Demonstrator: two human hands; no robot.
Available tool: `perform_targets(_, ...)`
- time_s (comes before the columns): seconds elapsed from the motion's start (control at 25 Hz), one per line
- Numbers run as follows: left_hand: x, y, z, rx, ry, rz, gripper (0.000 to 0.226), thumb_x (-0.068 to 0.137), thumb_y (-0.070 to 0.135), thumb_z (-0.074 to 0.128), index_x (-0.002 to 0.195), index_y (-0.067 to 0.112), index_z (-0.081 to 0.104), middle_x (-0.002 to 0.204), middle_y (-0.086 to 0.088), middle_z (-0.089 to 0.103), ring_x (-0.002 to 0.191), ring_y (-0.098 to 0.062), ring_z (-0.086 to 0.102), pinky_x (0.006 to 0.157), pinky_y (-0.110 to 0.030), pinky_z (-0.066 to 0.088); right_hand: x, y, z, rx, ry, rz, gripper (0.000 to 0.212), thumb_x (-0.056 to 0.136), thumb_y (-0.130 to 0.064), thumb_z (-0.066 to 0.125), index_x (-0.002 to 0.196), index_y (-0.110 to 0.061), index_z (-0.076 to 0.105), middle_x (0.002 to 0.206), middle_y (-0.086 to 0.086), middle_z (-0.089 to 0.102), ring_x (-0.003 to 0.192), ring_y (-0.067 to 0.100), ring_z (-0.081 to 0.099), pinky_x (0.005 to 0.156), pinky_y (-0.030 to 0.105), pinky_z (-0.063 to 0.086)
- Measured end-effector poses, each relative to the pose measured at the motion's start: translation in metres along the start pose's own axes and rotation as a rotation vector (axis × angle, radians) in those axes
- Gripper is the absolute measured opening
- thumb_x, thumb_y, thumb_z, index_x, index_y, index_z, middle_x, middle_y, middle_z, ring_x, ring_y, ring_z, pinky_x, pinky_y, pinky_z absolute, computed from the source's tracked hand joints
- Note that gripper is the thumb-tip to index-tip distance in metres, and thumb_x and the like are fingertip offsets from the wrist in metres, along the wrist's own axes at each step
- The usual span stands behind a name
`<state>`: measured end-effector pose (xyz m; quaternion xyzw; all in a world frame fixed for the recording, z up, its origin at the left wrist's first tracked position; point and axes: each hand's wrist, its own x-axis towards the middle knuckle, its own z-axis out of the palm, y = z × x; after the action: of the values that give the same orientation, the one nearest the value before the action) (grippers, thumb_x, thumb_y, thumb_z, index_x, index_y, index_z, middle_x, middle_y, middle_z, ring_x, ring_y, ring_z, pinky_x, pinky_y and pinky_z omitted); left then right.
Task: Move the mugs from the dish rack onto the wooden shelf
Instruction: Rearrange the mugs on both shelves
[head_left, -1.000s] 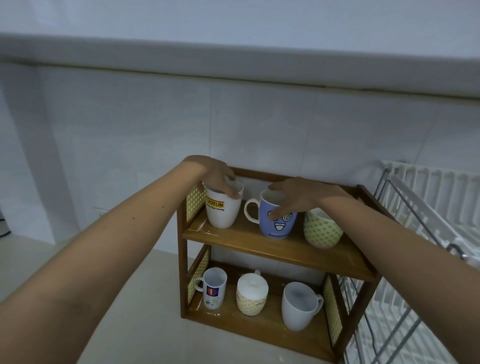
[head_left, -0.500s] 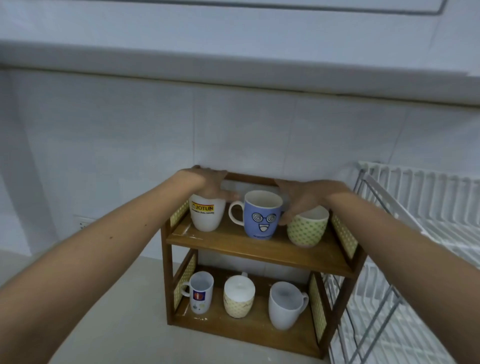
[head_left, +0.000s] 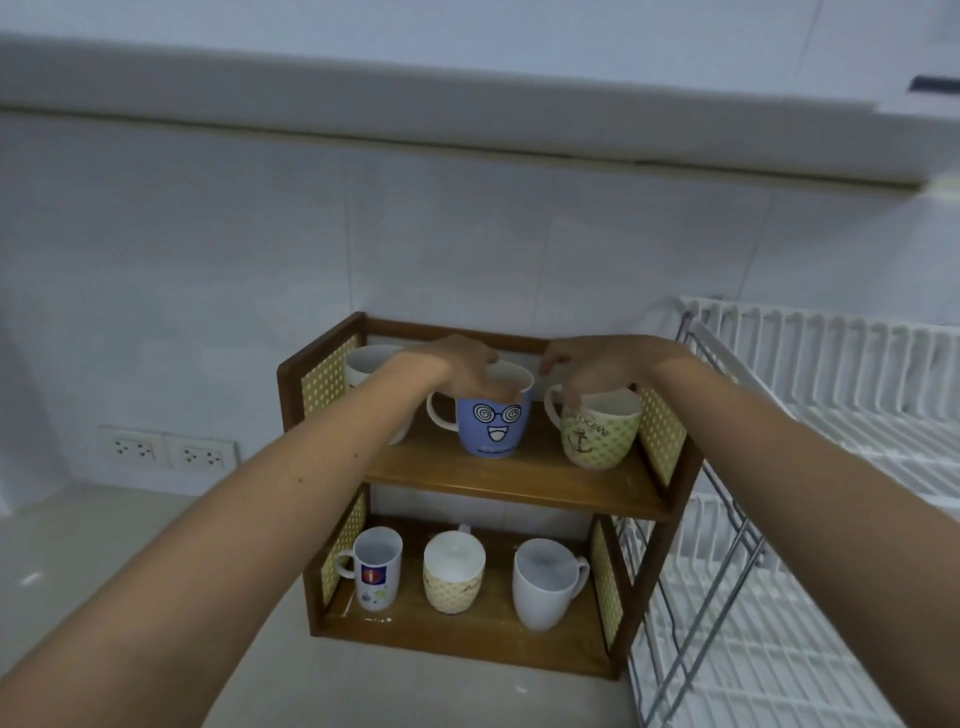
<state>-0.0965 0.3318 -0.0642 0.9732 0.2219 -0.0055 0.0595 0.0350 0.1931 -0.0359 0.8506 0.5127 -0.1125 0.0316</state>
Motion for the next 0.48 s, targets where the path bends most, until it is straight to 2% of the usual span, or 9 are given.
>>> perform_targets(0.08, 0.002, 0.000, 0.001, -0.002, -0.006, -0.001, 0.093, 0.077, 0.073, 0.050, 0.148, 0.017, 0.028, 0.152, -0.008, 0.036, 0.134, -0.029, 0.039, 0.105, -0.039, 0.036, -0.004, -0.001, 0.003, -0.110, 0.047, 0.155, 0.065, 0.080, -0.053, 0.062, 0.132, -0.017, 0.049, 0.129, 0.006, 0.054, 0.106, 0.025, 0.055, 0.081, 0.036, 0.049)
perform_targets(0.12, 0.003, 0.001, 0.000, -0.003, -0.006, 0.002, 0.093, 0.077, 0.072, 0.051, 0.148, 0.017, 0.028, 0.153, -0.008, 0.036, 0.134, -0.029, 0.039, 0.105, -0.039, 0.036, -0.007, 0.001, 0.005, -0.165, 0.041, 0.210, 0.070, 0.077, -0.060, 0.061, 0.129, -0.014, 0.052, 0.122, 0.007, 0.058, 0.098, 0.025, 0.059, 0.074, 0.036, 0.051)
perform_targets(0.16, 0.003, 0.001, 0.000, -0.001, -0.006, 0.007, 0.093, 0.077, 0.072, 0.051, 0.148, 0.016, 0.028, 0.153, -0.008, 0.035, 0.134, -0.029, 0.039, 0.105, -0.039, 0.036, -0.007, 0.004, 0.008, -0.157, 0.026, 0.217, 0.070, 0.076, -0.060, 0.064, 0.126, -0.012, 0.054, 0.119, 0.008, 0.060, 0.094, 0.025, 0.060, 0.067, 0.035, 0.052)
perform_targets(0.28, 0.004, -0.001, -0.002, -0.002, -0.013, 0.013, 0.093, 0.077, 0.072, 0.051, 0.149, 0.016, 0.026, 0.155, -0.008, 0.032, 0.137, -0.030, 0.036, 0.107, -0.040, 0.033, -0.008, 0.009, 0.005, -0.049, -0.016, 0.160, 0.074, 0.072, -0.040, 0.078, 0.136, -0.019, 0.047, 0.135, 0.009, 0.049, 0.110, 0.029, 0.052, 0.062, 0.034, 0.052)
perform_targets(0.4, 0.004, -0.002, -0.001, -0.002, -0.018, 0.013, 0.093, 0.077, 0.071, 0.052, 0.149, 0.019, 0.025, 0.156, -0.006, 0.029, 0.139, -0.029, 0.033, 0.108, -0.040, 0.031, -0.008, 0.009, 0.001, -0.038, -0.034, 0.122, 0.078, 0.071, -0.029, 0.081, 0.138, -0.024, 0.043, 0.143, 0.007, 0.041, 0.111, 0.028, 0.047, 0.052, 0.028, 0.046)
perform_targets(0.48, 0.004, -0.004, 0.000, -0.038, -0.024, 0.013, 0.092, 0.077, 0.070, 0.052, 0.149, 0.020, 0.025, 0.157, -0.006, 0.028, 0.139, -0.029, 0.032, 0.109, -0.040, 0.030, -0.005, 0.010, 0.004, -0.043, -0.023, 0.127, 0.078, 0.069, -0.027, 0.082, 0.138, -0.026, 0.043, 0.145, 0.005, 0.039, 0.118, 0.031, 0.046, 0.057, 0.031, 0.049)
